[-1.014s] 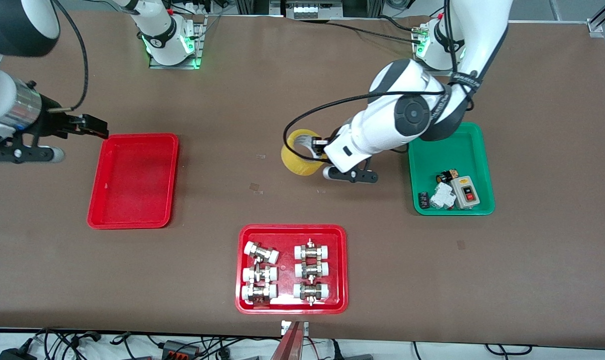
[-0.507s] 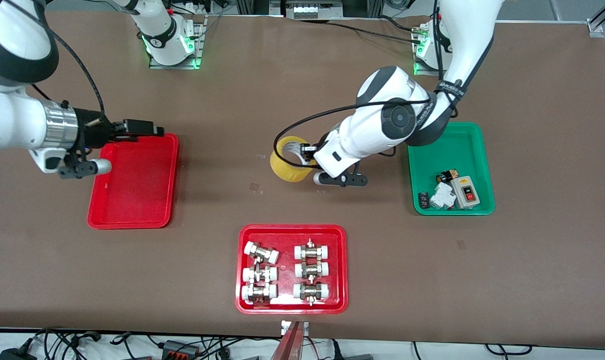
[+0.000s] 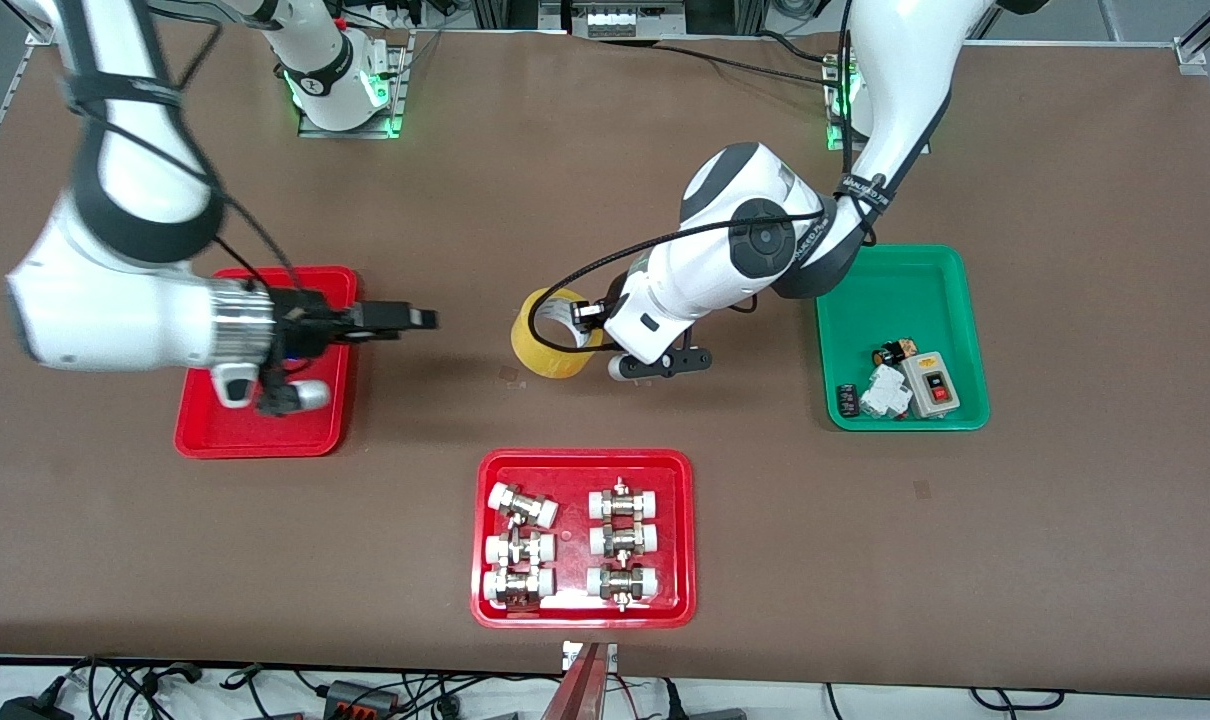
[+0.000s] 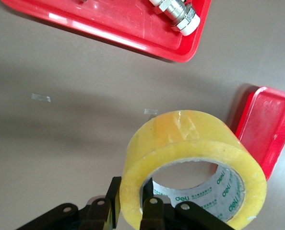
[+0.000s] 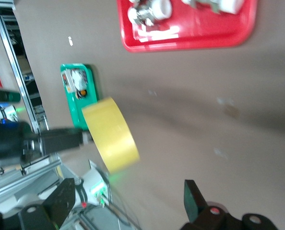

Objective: Left arm passes tape to right arm into tray

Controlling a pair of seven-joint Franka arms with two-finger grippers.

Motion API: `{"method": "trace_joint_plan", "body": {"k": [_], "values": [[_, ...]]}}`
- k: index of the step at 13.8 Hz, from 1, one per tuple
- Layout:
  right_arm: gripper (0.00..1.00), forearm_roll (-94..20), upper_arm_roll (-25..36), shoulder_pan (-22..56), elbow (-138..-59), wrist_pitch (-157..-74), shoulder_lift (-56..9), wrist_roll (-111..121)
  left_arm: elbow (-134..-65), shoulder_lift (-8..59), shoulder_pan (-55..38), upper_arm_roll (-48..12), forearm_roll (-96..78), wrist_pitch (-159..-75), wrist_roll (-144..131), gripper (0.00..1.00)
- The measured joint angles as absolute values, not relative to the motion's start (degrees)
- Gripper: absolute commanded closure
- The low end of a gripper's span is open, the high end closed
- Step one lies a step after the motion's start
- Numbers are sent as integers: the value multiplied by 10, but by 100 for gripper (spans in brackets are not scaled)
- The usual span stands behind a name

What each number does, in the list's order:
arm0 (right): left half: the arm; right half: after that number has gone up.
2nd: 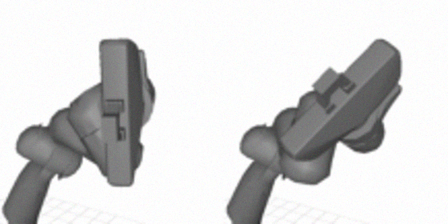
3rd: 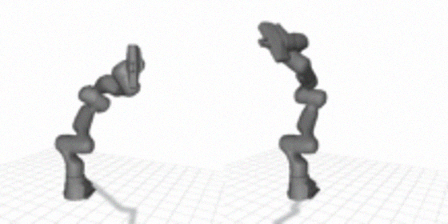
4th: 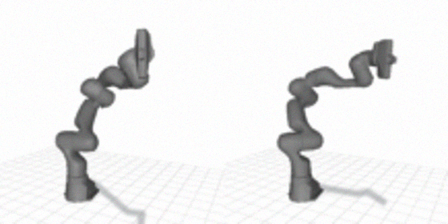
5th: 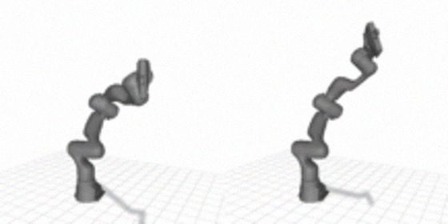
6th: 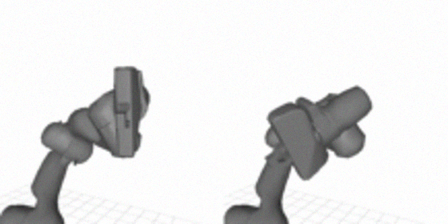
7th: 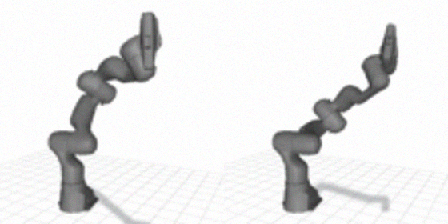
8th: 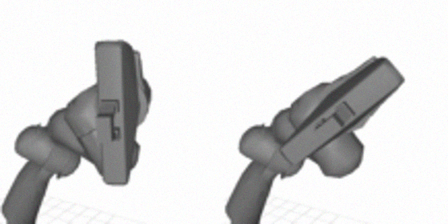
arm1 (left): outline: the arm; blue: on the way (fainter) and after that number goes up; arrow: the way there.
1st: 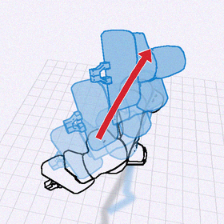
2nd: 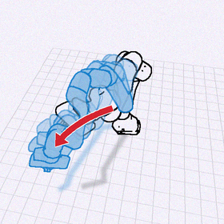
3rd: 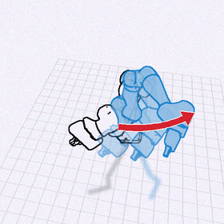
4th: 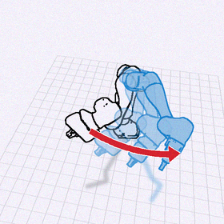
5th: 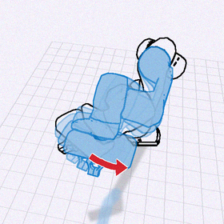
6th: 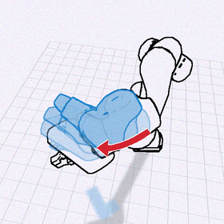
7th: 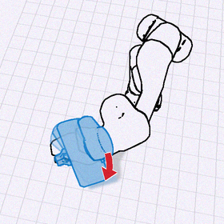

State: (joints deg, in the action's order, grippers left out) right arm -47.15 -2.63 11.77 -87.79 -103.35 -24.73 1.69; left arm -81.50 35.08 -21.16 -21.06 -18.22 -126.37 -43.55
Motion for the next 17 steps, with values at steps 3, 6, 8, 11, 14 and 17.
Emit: {"method": "trace_joint_plan", "body": {"k": [3,6,8,11,14,17], "values": [[0,-485,-27,167,-877,-1118,-271,18,-802,358,-221,-211,-183,-1265,-468,99],[0,-485,-27,190,-877,-1152,-282,18,-798,362,-226,-211,-183,-1265,-472,99],[0,-485,-27,194,-877,-1155,-284,20,-798,364,-226,-209,-182,-1274,-469,99],[0,-485,-27,195,-877,-1155,-287,45,-796,365,-222,-204,-163,-1287,-408,99],[0,-486,-27,197,-877,-1155,-295,76,-794,365,-216,-202,-156,-1296,-378,99],[42,-486,-27,197,-876,-1155,-295,78,-794,367,-216,-202,-144,-1317,-365,99]]}}
